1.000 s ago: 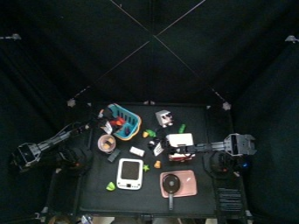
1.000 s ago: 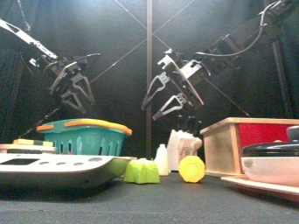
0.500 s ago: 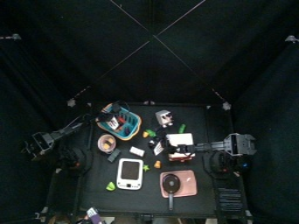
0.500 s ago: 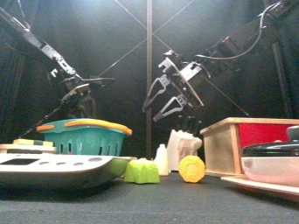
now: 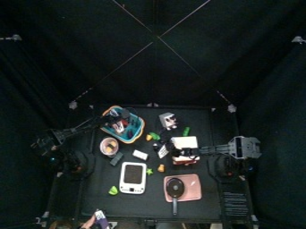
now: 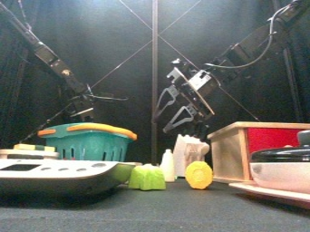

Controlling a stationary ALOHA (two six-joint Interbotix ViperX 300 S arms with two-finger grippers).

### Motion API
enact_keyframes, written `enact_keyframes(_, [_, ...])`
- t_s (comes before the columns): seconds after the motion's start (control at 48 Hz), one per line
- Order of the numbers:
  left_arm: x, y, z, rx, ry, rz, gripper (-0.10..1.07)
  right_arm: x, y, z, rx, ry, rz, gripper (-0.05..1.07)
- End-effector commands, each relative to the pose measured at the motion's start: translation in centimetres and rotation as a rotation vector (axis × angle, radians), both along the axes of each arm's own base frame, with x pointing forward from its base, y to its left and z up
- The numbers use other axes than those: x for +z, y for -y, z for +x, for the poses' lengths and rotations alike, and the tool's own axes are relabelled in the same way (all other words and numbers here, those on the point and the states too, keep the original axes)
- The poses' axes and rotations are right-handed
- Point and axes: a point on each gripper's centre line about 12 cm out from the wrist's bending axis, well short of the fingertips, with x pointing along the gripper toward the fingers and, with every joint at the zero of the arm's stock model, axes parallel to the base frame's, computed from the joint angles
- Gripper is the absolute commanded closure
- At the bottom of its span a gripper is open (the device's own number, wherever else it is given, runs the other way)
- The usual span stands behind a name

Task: Grab ketchup

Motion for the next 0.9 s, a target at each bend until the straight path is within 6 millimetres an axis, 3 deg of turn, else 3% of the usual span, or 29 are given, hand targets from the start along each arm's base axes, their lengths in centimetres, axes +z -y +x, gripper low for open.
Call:
enact_keyframes(0.0, [0.6, -0.5, 0.7, -0.016, 0.04, 0.049, 0.0, 1.0, 0.4, 0.2, -0.01, 0.028, -0.005, 0.16])
enact_keyframes(0.688, [-5.8, -0.5, 0.6, -0.069, -0.054, 0.015, 0.0, 1.2, 0.7, 0.5, -0.038, 0.042, 0.039, 0.16])
enact_keyframes(0.875, [-5.6, -0.5, 0.4, -0.058, -0.077, -0.007, 0.0, 1.2, 1.1, 0.4, -0.053, 0.046, 0.052, 0.16])
